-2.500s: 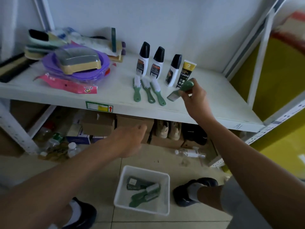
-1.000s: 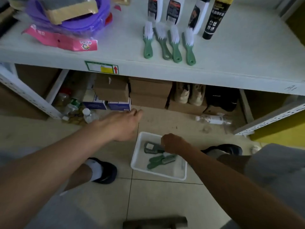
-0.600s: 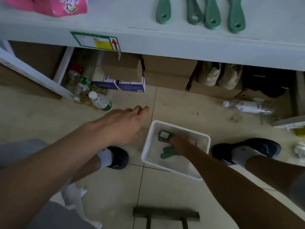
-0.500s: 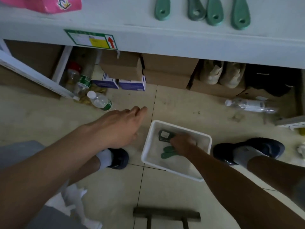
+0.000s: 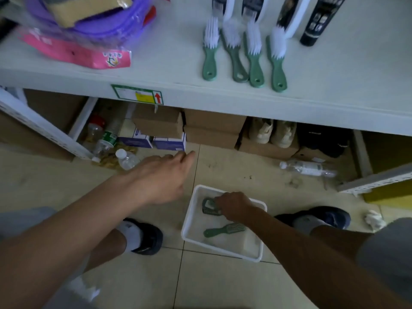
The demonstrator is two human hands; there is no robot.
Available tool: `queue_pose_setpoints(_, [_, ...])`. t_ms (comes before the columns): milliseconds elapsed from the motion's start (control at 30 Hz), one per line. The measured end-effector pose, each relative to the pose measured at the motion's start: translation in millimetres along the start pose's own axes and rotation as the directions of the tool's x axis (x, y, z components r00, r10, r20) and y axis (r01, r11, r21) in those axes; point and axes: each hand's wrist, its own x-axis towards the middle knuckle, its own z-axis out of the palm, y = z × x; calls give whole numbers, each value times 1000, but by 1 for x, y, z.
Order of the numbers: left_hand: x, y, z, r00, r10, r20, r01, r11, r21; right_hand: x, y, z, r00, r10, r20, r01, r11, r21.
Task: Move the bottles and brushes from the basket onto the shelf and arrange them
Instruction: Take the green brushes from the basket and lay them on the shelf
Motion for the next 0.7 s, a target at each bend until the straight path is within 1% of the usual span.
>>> queue_pose_setpoints(100, [-8, 3, -16, 999, -12, -52, 12, 1000, -10, -24, -4, -49, 995, 14, -97, -6, 996, 87])
queue_pose_setpoints(167, [-13, 5, -23, 996, -2, -92, 1, 1000, -7, -45, 0, -90, 982, 66, -178, -35, 984, 175])
queue_pose_setpoints(233, [-19, 8, -32, 992, 9, -125, -11, 1000, -15, -73, 7, -134, 950, 115, -289, -34, 962, 271])
queue_pose_setpoints(300, [-24, 10, -41, 988, 11, -154, -17, 999, -38, -105, 14, -175, 898, 156, -411, -3, 937, 350])
queue_pose_setpoints(367, [-27, 12, -48, 980, 9, -200, -23, 997, -69, -137, 22, -212, 806, 197, -558, 58, 913, 405])
queue_pose_setpoints(467, [-26, 16, -60, 969, 10, -246, -24, 998, -55, -183, 33, -260, 644, 324, -693, 115, 855, 506])
queue_pose_setpoints(533, [-27, 20, -66, 970, 6, -241, -27, 996, -83, -202, 44, -286, 501, 388, -774, 188, 824, 535])
queue_pose_setpoints(567, [-28, 22, -69, 968, 14, -250, -39, 995, -96, -207, 52, -295, 426, 409, -807, 217, 820, 530])
queue_pose_setpoints(600, [-28, 22, -71, 964, 28, -264, -56, 993, -99, -211, 60, -303, 368, 419, -830, 228, 825, 517])
queue_pose_setpoints(633, [-29, 23, -72, 962, 38, -269, -67, 993, -99, -211, 68, -306, 334, 427, -840, 214, 834, 509])
queue_pose_setpoints(667, [-29, 23, -72, 963, 39, -265, -68, 992, -103, -209, 75, -307, 320, 437, -841, 191, 840, 509])
queue_pose_setpoints(700, [-29, 23, -72, 965, 32, -262, -62, 992, -107, -206, 81, -305, 323, 444, -836, 164, 843, 511])
